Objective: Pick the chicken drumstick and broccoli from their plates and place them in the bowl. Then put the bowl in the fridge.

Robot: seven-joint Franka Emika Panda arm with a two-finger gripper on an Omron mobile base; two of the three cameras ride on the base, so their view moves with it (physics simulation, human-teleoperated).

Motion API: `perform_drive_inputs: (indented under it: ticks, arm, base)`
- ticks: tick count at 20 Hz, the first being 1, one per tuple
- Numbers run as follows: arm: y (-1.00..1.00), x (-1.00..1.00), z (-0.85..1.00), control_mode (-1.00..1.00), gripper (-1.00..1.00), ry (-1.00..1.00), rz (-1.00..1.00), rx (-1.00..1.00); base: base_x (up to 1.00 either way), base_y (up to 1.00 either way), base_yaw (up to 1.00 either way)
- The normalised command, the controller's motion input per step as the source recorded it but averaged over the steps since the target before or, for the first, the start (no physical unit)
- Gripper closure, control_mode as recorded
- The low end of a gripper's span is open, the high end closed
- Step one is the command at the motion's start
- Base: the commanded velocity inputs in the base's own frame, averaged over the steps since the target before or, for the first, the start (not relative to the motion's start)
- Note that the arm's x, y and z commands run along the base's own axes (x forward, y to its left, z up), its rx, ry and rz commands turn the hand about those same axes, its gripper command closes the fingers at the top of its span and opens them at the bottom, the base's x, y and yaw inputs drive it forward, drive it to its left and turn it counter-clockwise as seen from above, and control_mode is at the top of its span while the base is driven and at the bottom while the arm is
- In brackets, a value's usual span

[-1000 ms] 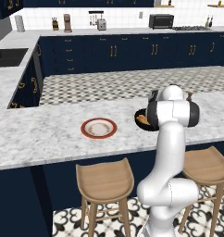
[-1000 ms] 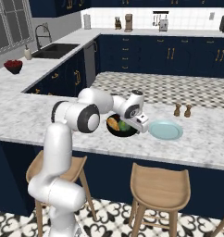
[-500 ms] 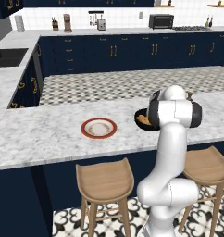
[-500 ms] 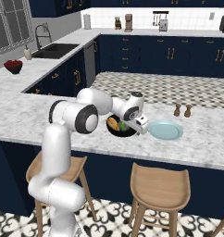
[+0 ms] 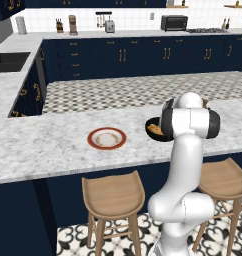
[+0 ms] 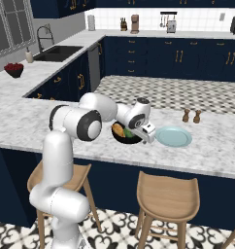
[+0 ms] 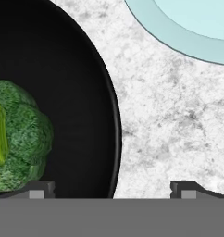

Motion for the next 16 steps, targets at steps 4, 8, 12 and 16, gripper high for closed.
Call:
perform_drive_inputs:
  ticks: [4, 8, 12, 16]
  arm:
    - [0.00, 0.00, -0.11, -1.00, -1.00, 0.00, 0.00, 0.00]
    - [0.00, 0.00, -0.08, -1.00, 1.00, 0.00, 0.00, 0.00]
    - [0.00, 0.00, -0.01, -1.00, 1.00, 0.00, 0.00, 0.00]
    - [0.00, 0.00, -0.14, -1.00, 1.00, 0.00, 0.00, 0.00]
  base:
    - [0.00, 0.00, 0.00]
    - [0.00, 0.00, 0.00]
    - [0.00, 0.00, 0.00]
    - [0.00, 0.00, 0.00]
